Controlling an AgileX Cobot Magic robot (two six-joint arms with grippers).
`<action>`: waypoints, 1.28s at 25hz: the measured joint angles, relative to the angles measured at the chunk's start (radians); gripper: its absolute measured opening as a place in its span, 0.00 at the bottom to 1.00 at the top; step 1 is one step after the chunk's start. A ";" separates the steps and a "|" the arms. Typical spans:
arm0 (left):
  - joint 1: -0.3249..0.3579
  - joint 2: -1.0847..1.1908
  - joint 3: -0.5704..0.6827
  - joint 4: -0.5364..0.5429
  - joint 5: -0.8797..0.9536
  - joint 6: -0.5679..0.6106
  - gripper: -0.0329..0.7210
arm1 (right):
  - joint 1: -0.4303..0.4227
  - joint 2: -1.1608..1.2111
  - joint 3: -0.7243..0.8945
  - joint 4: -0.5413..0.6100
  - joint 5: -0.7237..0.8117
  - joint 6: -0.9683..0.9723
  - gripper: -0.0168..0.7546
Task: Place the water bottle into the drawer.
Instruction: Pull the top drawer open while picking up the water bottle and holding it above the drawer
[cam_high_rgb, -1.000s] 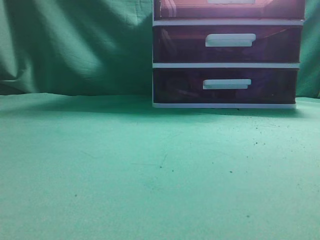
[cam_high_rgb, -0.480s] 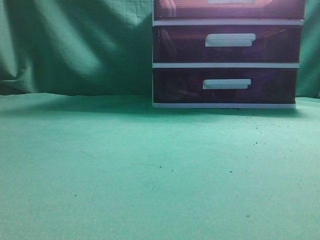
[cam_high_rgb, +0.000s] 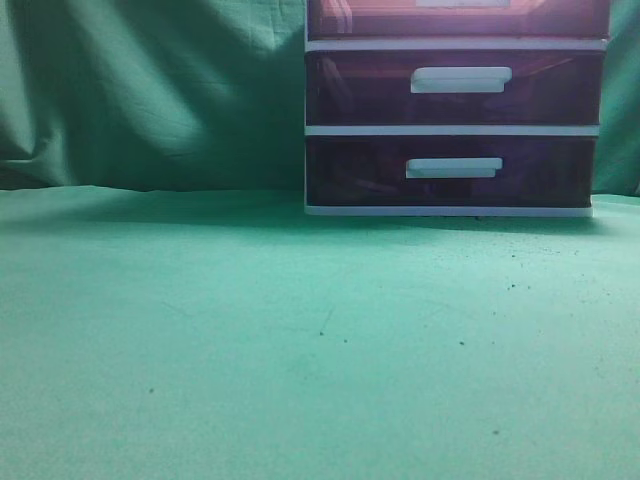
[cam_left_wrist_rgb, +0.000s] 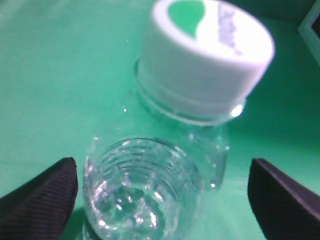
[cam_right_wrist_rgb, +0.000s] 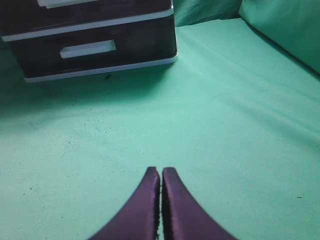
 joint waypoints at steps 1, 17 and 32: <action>0.000 0.021 0.000 -0.002 -0.021 0.000 0.90 | 0.000 0.000 0.000 0.000 0.000 0.000 0.02; 0.002 0.066 -0.002 0.125 -0.165 0.002 0.40 | 0.000 0.000 0.000 0.000 0.000 0.000 0.02; 0.002 -0.345 -0.004 0.461 -0.342 -0.281 0.40 | 0.000 0.000 0.000 0.000 0.000 0.000 0.02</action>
